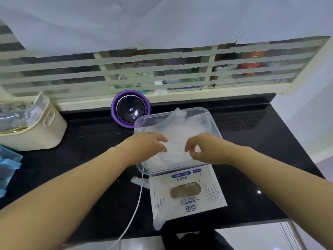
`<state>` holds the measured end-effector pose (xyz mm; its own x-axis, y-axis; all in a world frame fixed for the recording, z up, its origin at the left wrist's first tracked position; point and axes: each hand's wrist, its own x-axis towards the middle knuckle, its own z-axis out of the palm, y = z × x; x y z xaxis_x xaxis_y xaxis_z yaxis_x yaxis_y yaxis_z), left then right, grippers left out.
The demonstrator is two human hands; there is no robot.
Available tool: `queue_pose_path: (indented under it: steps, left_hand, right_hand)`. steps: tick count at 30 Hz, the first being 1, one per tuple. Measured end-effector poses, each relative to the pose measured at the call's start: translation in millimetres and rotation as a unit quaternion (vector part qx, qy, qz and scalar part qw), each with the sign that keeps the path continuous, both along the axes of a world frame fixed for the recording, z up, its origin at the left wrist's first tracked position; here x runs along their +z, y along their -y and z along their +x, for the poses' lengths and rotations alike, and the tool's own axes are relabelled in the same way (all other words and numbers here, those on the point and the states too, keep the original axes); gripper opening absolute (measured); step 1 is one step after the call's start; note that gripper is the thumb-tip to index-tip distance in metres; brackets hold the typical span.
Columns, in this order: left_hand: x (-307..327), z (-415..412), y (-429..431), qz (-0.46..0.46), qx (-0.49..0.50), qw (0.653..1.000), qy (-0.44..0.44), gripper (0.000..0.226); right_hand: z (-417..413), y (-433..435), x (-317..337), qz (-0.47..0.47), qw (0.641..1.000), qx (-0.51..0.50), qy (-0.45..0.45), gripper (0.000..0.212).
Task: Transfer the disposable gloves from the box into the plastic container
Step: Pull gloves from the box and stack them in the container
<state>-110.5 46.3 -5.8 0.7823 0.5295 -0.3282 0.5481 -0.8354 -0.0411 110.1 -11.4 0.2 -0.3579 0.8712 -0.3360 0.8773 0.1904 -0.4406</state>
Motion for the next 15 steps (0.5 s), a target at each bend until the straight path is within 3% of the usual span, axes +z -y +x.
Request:
queue_pose_path:
  steps: [2,6,10,15]
  left_hand:
    - [0.1,7.7,-0.8,-0.023,0.012,0.999,-0.027,0.042]
    - [-1.1,13.0,-2.5,-0.061,0.034,0.995,-0.076,0.043]
    - [-5.2,18.9,-5.6,-0.091,0.06,0.989,-0.104,0.043]
    - [0.4,34.8,-9.7,-0.2,0.176,0.95,-0.165,0.041]
  right_hand:
    - [1.8,-8.4,3.9,-0.015,1.0,-0.021,-0.007,0.022]
    - [-6.0,-24.4,8.4,0.112,0.993,-0.046,-0.008,0.034]
    - [-15.9,-35.0,-21.1,0.016,0.99,0.054,0.126,0.086]
    - [-15.4,-46.7,-52.7,-0.036,0.982,0.052,0.176,0.103]
